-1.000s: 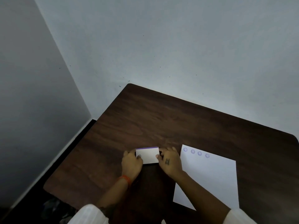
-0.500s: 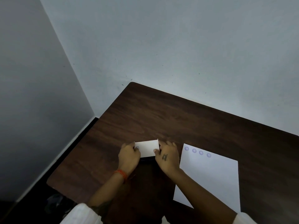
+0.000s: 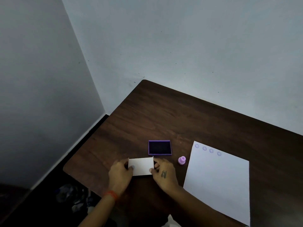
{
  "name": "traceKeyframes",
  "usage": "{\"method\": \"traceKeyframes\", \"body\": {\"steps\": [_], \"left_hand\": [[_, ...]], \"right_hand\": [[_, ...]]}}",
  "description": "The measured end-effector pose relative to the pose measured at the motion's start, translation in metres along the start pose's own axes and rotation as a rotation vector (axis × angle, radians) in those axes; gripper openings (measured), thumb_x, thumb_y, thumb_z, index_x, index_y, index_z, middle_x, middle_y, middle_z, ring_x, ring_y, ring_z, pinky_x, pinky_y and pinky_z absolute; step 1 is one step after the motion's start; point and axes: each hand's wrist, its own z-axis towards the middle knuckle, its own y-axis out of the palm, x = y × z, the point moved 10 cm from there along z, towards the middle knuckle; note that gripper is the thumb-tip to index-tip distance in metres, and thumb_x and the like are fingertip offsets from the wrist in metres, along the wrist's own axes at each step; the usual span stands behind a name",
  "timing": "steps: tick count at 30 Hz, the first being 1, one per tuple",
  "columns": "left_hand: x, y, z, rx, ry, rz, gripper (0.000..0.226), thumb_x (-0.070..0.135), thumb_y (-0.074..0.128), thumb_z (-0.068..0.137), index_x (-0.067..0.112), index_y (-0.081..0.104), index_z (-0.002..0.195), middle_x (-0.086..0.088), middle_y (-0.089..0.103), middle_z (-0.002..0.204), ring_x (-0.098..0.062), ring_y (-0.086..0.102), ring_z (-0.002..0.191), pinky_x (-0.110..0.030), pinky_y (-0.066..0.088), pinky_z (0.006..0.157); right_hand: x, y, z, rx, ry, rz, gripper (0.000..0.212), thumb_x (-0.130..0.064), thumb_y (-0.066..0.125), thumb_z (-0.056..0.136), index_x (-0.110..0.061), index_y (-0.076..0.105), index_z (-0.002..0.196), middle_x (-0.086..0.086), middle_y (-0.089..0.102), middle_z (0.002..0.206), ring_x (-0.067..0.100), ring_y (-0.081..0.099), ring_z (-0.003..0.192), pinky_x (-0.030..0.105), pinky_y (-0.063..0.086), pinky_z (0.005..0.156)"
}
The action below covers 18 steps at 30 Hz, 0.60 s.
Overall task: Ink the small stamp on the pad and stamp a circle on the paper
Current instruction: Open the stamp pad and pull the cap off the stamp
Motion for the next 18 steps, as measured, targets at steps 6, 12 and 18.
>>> {"method": "traceKeyframes", "body": {"steps": [6,12,18], "left_hand": [[-0.007,0.005,0.001,0.007,-0.017,0.023,0.033,0.015,0.063,0.084,0.011,0.060,0.116,-0.014,0.059,0.119,-0.027,0.060,0.103,-0.038,0.052,0.092],[0.003,0.004,0.001,0.066,0.031,0.117,0.062,0.024,0.064,0.084,0.016,0.035,0.138,-0.012,0.038,0.140,-0.028,0.047,0.122,-0.039,0.046,0.100],[0.072,0.027,-0.005,0.015,0.385,0.060,0.065,0.023,0.067,0.081,0.024,0.035,0.138,-0.002,0.039,0.143,-0.020,0.037,0.130,-0.031,0.036,0.104]], "right_hand": [[0.005,0.009,-0.001,-0.017,0.022,-0.035,0.043,-0.017,0.066,0.082,-0.016,0.054,0.124,0.005,0.061,0.121,0.017,0.060,0.103,0.022,0.049,0.089],[0.005,0.005,0.000,-0.020,0.019,-0.008,0.046,-0.017,0.068,0.081,-0.017,0.053,0.124,0.006,0.060,0.123,0.017,0.062,0.101,0.020,0.049,0.085],[-0.009,-0.060,-0.004,0.242,-0.111,0.077,0.048,-0.013,0.068,0.080,-0.019,0.053,0.125,0.004,0.060,0.124,0.006,0.061,0.093,0.008,0.043,0.080]]}}
